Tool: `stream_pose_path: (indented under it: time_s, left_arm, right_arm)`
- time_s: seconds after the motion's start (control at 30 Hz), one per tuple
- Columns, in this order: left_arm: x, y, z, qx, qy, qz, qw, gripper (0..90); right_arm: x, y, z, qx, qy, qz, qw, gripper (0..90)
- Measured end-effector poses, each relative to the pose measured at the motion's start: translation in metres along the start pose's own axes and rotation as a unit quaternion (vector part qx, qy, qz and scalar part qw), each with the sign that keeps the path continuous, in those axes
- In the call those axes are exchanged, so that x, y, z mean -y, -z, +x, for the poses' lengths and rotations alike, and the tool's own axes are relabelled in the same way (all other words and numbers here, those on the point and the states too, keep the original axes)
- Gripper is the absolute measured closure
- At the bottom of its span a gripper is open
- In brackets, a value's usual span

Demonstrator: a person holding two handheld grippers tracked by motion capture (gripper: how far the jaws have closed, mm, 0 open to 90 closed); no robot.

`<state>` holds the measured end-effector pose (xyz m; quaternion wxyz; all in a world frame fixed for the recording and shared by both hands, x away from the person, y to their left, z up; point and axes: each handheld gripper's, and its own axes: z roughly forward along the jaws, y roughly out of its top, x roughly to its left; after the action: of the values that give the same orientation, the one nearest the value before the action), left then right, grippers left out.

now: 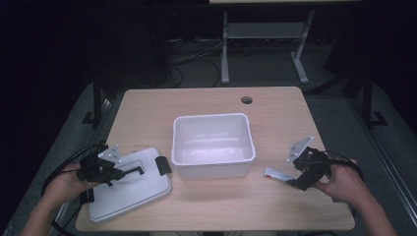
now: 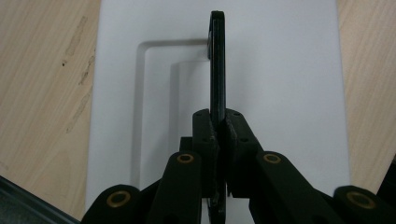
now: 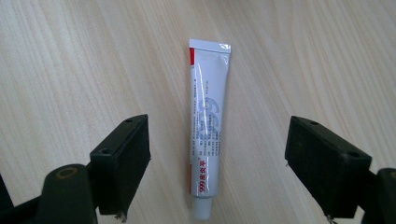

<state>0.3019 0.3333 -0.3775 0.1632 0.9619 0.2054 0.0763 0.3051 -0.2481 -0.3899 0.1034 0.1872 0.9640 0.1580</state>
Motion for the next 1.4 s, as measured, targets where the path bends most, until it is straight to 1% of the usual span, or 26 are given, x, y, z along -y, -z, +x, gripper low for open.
stream_pose_path:
  time_s: [0.17, 0.23, 0.5, 0.57, 0.63, 0.73, 0.8, 0.93, 1.0, 1.03, 1.07, 1.17, 1.2, 1.4]
  left_arm:
    - [0.003, -0.007, -0.001, 0.0, -0.001, 0.009, 1.0, 84.1]
    - [0.004, -0.007, -0.001, 0.0, 0.001, 0.001, 1.0, 84.0]
    - [0.004, -0.008, -0.003, 0.001, 0.0, 0.0, 1.0, 83.5]
    - [0.004, -0.008, -0.004, 0.001, -0.003, 0.0, 1.0, 78.8]
    - [0.003, -0.009, -0.006, 0.004, -0.005, -0.001, 1.0, 77.8]
    - [0.002, -0.009, -0.008, 0.006, -0.009, 0.003, 0.9999, 72.6]
    - [0.001, -0.008, -0.01, 0.005, -0.011, 0.001, 0.9999, 70.7]
    - [0.0, -0.006, -0.012, 0.006, -0.011, -0.005, 0.9999, 65.8]
    - [-0.001, -0.005, -0.013, 0.005, -0.013, -0.006, 0.9999, 64.6]
    - [-0.002, -0.004, -0.013, 0.005, -0.017, -0.005, 0.9998, 64.0]
    - [-0.002, -0.004, -0.013, 0.004, -0.018, -0.006, 0.9998, 63.3]
    - [-0.002, -0.003, -0.015, 0.002, -0.016, -0.01, 0.9998, 62.2]
    - [-0.002, -0.003, -0.015, 0.002, -0.019, -0.009, 0.9998, 61.8]
    - [0.0, -0.002, -0.015, 0.001, -0.013, -0.012, 0.9998, 59.6]
  right_arm:
    - [0.0, -0.002, 0.001, -0.002, -0.003, 0.001, 1.0, 22.0]
    - [0.0, -0.004, 0.001, -0.001, -0.003, 0.002, 1.0, 22.1]
    - [0.001, -0.006, 0.0, -0.002, -0.004, 0.004, 1.0, 22.5]
    - [0.001, -0.006, 0.0, -0.003, -0.005, 0.004, 1.0, 22.9]
    - [0.001, -0.007, 0.0, -0.004, -0.005, 0.004, 1.0, 23.0]
    - [0.002, -0.008, 0.0, -0.005, -0.007, 0.005, 0.9999, 23.8]
    - [0.003, -0.009, 0.0, -0.005, -0.006, 0.006, 1.0, 23.9]
    - [0.006, -0.014, -0.001, -0.01, -0.011, 0.01, 0.9998, 25.1]
    - [0.008, -0.017, -0.001, -0.014, -0.013, 0.011, 0.9998, 26.2]
    - [0.008, -0.018, -0.002, -0.014, -0.01, 0.012, 0.9998, 27.2]
    - [0.008, -0.019, -0.002, -0.017, -0.013, 0.012, 0.9997, 27.4]
    - [0.009, -0.023, -0.003, -0.019, -0.012, 0.015, 0.9996, 29.2]
    - [0.01, -0.024, -0.003, -0.019, -0.012, 0.015, 0.9996, 30.1]
    - [0.014, -0.03, -0.005, -0.025, -0.019, 0.015, 0.9994, 34.5]
